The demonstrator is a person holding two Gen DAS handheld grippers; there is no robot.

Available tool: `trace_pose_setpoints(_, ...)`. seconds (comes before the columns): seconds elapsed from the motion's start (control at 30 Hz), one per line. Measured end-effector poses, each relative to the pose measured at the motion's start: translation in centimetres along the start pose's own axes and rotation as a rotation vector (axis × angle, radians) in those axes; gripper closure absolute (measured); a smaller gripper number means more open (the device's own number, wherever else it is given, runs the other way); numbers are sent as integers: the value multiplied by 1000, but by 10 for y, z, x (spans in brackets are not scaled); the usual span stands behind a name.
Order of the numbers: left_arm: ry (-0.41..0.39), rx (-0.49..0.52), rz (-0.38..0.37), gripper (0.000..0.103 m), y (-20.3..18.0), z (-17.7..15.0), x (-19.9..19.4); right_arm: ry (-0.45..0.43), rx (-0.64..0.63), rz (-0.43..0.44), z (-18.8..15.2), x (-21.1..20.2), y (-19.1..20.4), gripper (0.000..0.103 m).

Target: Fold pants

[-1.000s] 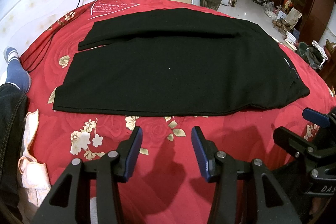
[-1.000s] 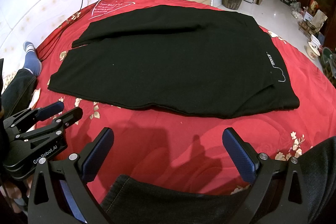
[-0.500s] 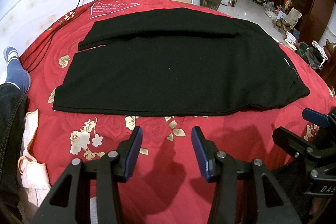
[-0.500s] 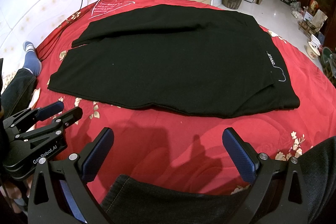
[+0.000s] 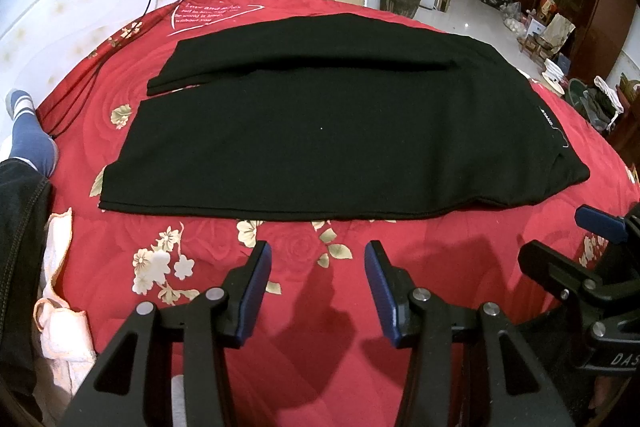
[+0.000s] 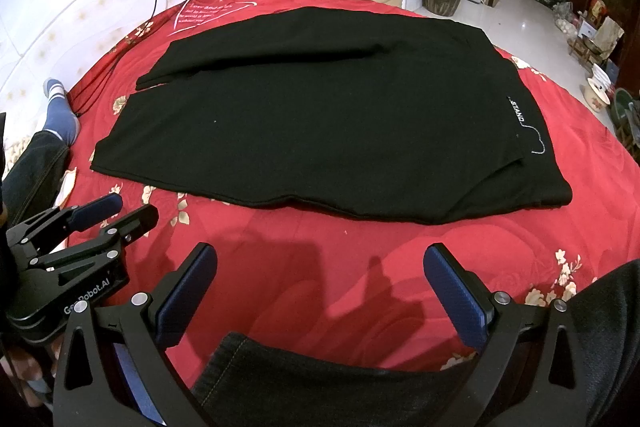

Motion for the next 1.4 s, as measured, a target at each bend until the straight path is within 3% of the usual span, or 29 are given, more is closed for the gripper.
trace_pose_setpoints(1.2,6,-14,-19,52,0,4,-2,40,34,33,5,-8,0,0)
trace_pose_setpoints(1.4,5,-18,-17,52,1,5,-1,48,32,49,8,-7,1,8)
Point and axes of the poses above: each gripper's, at about its wrist camera, not at the fingertips, and x roughly the way its jaws point, y to its left, z to its top, the point moved 1 cm from there along x, roughly the way its jaws point, and after that the axes turned 9 degrees about -z, right-handed, at the moved point
